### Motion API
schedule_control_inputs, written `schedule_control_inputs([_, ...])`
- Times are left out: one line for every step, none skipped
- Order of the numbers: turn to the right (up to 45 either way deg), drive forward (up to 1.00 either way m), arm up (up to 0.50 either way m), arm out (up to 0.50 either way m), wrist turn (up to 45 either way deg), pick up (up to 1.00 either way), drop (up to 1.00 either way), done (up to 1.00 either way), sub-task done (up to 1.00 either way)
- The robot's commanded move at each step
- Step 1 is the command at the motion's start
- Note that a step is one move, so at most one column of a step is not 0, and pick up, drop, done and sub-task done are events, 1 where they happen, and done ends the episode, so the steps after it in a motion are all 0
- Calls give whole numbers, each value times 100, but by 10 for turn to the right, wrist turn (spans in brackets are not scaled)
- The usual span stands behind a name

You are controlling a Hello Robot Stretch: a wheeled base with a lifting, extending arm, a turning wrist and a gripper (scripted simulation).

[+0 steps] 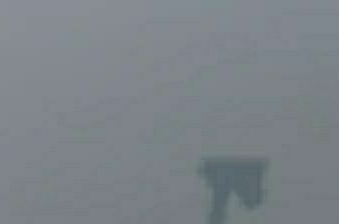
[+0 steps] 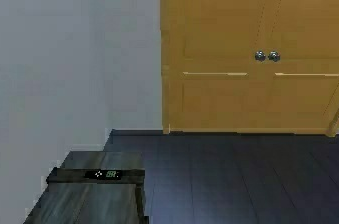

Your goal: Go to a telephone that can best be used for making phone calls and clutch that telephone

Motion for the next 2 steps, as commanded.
schedule_control_inputs([-330,0,0,0,0,0,0,0,0])
schedule_control_inputs([-90,0,0,0,0,0,0,0,0])
